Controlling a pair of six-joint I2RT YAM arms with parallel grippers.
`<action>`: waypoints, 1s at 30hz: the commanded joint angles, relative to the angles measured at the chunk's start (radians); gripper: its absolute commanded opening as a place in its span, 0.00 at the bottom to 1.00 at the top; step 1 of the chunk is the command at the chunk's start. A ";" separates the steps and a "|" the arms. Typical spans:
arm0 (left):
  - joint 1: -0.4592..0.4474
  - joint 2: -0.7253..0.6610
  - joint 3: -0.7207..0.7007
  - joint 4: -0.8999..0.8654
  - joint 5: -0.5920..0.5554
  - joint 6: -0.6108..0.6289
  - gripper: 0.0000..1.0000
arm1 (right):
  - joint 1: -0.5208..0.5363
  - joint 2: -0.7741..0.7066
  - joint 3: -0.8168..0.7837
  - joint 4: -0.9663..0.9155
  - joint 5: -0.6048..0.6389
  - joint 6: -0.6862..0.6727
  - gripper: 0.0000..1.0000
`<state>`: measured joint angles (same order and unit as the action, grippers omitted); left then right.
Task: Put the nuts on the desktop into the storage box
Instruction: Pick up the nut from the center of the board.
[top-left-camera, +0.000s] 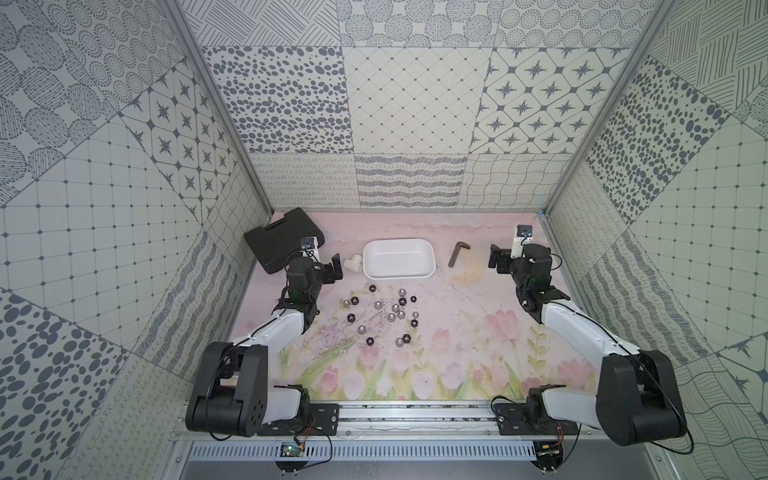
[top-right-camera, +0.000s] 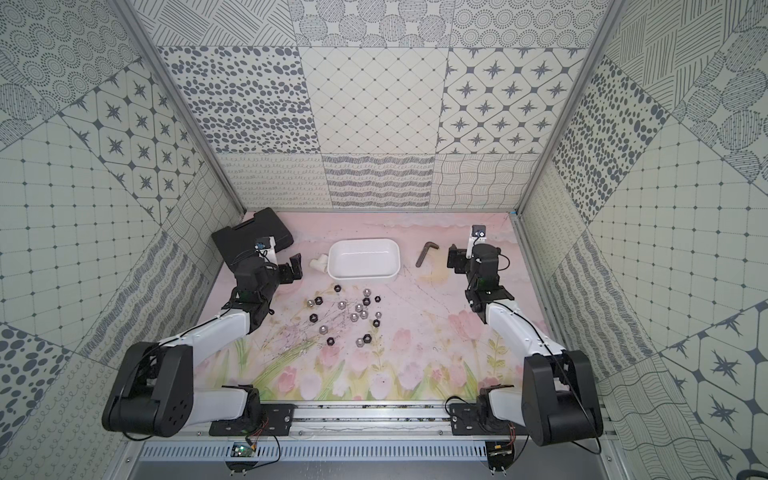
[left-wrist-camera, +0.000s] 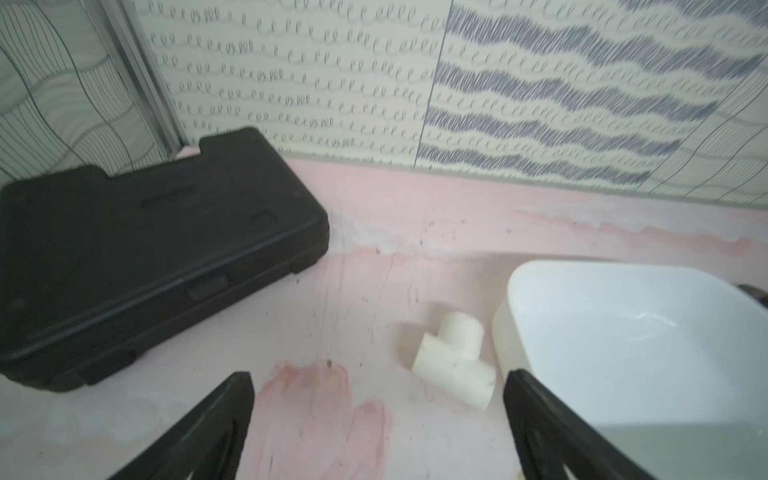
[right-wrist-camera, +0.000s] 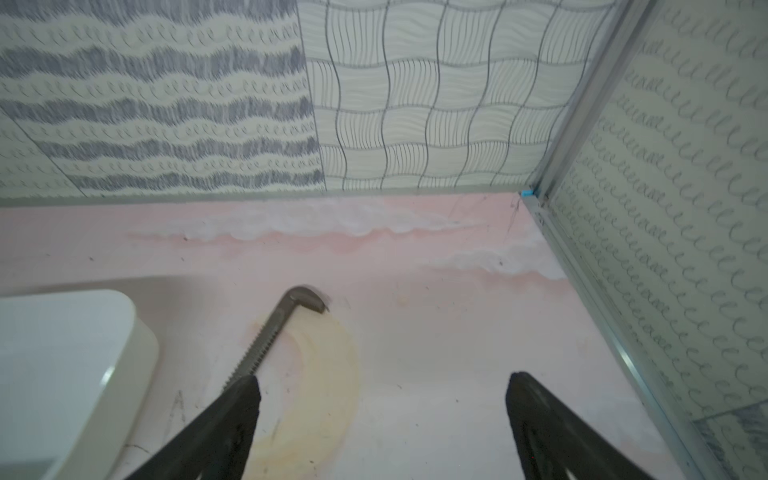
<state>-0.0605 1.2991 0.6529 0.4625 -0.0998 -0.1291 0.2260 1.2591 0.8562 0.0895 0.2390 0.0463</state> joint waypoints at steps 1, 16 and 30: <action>-0.054 -0.095 0.161 -0.437 0.001 -0.102 0.99 | 0.178 0.002 0.122 -0.464 0.168 0.011 0.97; -0.125 -0.106 0.325 -0.732 0.050 -0.223 0.99 | 0.719 0.125 0.156 -0.846 -0.007 0.446 0.97; -0.130 -0.114 0.324 -0.746 0.065 -0.251 0.99 | 0.775 0.421 0.287 -0.807 0.037 0.559 0.92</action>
<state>-0.1875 1.1870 0.9627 -0.2447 -0.0555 -0.3489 1.0039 1.6562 1.1023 -0.7589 0.2550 0.5858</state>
